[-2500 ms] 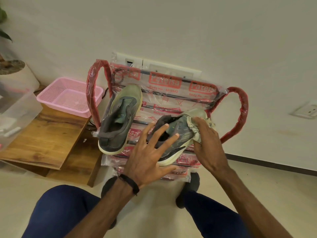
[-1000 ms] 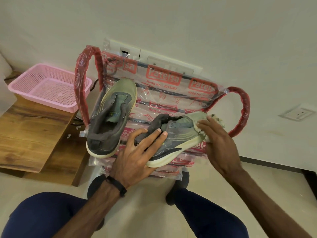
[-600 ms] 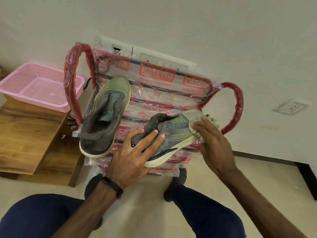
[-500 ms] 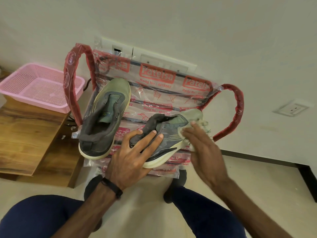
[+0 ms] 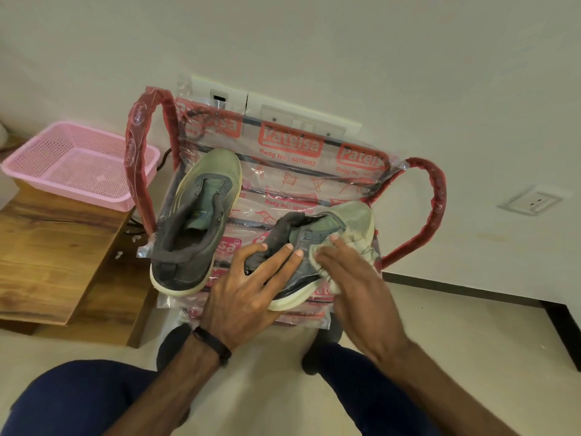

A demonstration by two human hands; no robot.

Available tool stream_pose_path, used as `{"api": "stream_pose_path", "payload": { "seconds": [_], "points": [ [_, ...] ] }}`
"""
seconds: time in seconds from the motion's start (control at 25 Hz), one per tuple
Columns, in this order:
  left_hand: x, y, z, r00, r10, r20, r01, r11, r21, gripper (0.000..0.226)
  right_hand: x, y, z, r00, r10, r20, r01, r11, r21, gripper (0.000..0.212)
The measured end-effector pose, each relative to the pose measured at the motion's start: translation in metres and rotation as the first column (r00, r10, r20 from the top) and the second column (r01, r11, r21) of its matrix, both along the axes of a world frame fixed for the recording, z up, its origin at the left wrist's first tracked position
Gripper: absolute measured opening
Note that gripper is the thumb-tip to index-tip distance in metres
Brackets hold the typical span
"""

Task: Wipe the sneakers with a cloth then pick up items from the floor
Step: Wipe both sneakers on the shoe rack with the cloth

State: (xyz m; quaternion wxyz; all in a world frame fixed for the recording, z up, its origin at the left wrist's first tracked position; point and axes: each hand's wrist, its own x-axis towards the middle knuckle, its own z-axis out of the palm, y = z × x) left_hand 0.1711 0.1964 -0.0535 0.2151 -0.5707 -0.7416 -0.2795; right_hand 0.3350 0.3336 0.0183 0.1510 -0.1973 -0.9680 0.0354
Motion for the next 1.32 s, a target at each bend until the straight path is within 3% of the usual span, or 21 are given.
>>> {"api": "stream_pose_path", "payload": {
  "seconds": [0.08, 0.12, 0.28, 0.48, 0.68, 0.88, 0.92, 1.08, 1.2, 1.32],
  "points": [
    [0.002, -0.001, 0.000, 1.000, 0.000, -0.009, 0.000, 1.000, 0.007, 0.061, 0.005, 0.006, 0.003, 0.991, 0.120, 0.056, -0.124, 0.988, 0.089, 0.070],
    [0.004, 0.000, 0.001, 1.000, 0.002, -0.012, -0.002, 1.000, 0.009, 0.061, 0.007, 0.022, 0.004, 0.993, 0.102, 0.066, -0.109, 0.987, 0.121, 0.067],
    [0.006, 0.003, 0.006, 0.999, 0.010, -0.048, -0.009, 1.000, 0.015, 0.065, 0.004, 0.048, 0.008, 0.984, -0.163, 0.072, 0.161, 0.987, 0.027, 0.058],
    [0.003, -0.001, 0.003, 0.999, 0.022, -0.024, -0.022, 1.000, 0.003, 0.065, 0.003, 0.008, 0.009, 0.989, 0.134, 0.060, -0.138, 0.988, 0.072, 0.063],
    [0.005, 0.004, 0.005, 0.999, 0.032, 0.006, -0.032, 0.999, -0.011, 0.066, -0.006, 0.050, 0.008, 0.979, -0.196, 0.048, 0.195, 0.980, 0.039, 0.057],
    [0.003, -0.004, 0.002, 0.999, 0.036, -0.012, -0.036, 0.999, -0.014, 0.067, -0.005, 0.005, 0.014, 0.988, 0.120, 0.095, -0.130, 0.986, 0.108, 0.058],
    [0.004, -0.003, 0.002, 0.999, 0.035, -0.014, -0.035, 0.999, -0.015, 0.067, -0.003, 0.019, 0.013, 0.988, 0.107, 0.114, -0.121, 0.985, 0.126, 0.057],
    [0.007, 0.005, 0.004, 0.999, 0.039, -0.003, -0.039, 0.999, -0.016, 0.065, -0.002, 0.051, 0.014, 0.980, -0.176, 0.092, 0.174, 0.984, 0.028, 0.055],
    [0.003, 0.001, 0.005, 0.999, 0.044, 0.004, -0.044, 0.999, 0.008, 0.066, -0.007, 0.005, 0.011, 0.997, -0.040, 0.064, 0.041, 0.999, -0.018, 0.067],
    [0.003, 0.000, 0.005, 0.999, 0.039, 0.003, -0.039, 0.999, 0.016, 0.066, -0.004, 0.000, 0.011, 0.992, 0.117, 0.051, -0.119, 0.992, 0.036, 0.063]
  ]
}}
